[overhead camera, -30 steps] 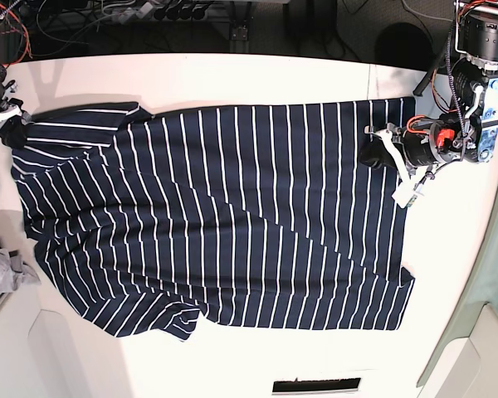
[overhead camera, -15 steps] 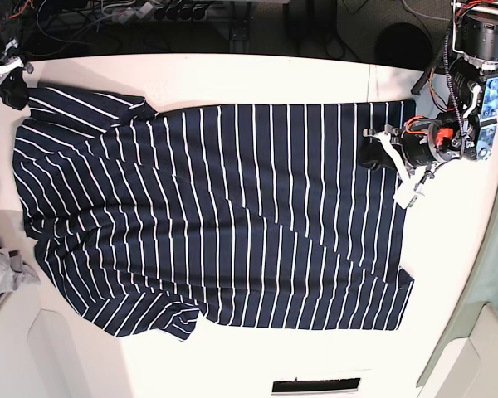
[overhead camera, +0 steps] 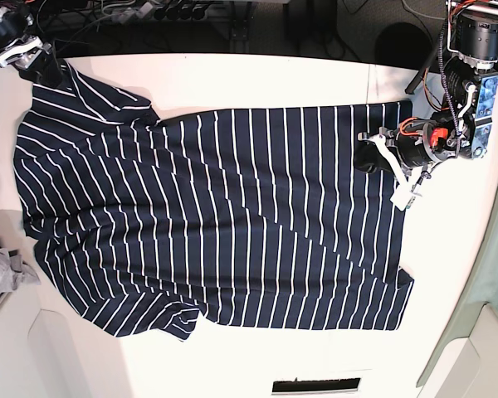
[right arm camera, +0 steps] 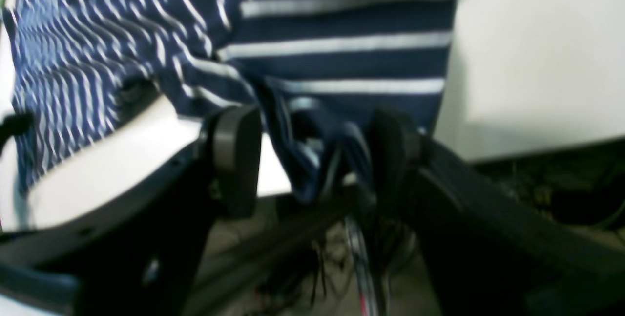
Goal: Layout the t-shirt on the table in an organized manner, then fold the t-shirt properly
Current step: 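Pull the shirt collar corner with the right gripper to flatten it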
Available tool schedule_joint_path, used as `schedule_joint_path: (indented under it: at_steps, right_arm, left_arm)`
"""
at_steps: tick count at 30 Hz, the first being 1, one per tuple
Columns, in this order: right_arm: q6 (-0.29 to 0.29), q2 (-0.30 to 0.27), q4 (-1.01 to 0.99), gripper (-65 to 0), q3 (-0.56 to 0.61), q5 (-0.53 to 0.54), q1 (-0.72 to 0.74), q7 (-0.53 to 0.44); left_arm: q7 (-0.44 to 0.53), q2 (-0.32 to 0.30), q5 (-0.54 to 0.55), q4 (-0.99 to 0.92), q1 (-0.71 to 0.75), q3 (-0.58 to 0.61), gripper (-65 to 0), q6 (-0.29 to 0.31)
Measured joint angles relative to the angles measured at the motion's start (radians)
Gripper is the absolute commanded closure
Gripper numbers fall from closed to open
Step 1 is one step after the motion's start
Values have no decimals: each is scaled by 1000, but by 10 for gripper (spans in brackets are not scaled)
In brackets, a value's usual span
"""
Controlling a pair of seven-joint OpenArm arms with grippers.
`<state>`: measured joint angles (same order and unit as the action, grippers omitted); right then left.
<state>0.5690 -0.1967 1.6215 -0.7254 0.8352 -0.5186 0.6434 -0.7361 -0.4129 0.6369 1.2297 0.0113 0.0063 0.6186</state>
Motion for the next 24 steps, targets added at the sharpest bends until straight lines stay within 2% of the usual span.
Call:
schedule_joint_path:
  at_steps: [8, 9, 14, 20, 24]
  right_arm:
    - [0, 14, 35, -334, 0, -1, 119, -7]
    - [2, 14, 35, -298, 2, -22, 147, -16]
    - [-7, 11, -24, -8, 52, -124, 245, -26]
    - [-7, 12, -111, 0, 195, -226, 237, -27]
    - [-7, 14, -113, 0, 238, -183, 193, -24]
  left_arm:
    - [0, 0, 4, 0, 0, 0, -72, 0]
    - [0, 0, 3, 0, 0, 0, -72, 0]
    - [0, 0, 3, 0, 0, 0, -72, 0]
    - [1, 0, 4, 0, 0, 0, -72, 0]
    - [0, 0, 3, 0, 0, 0, -72, 0]
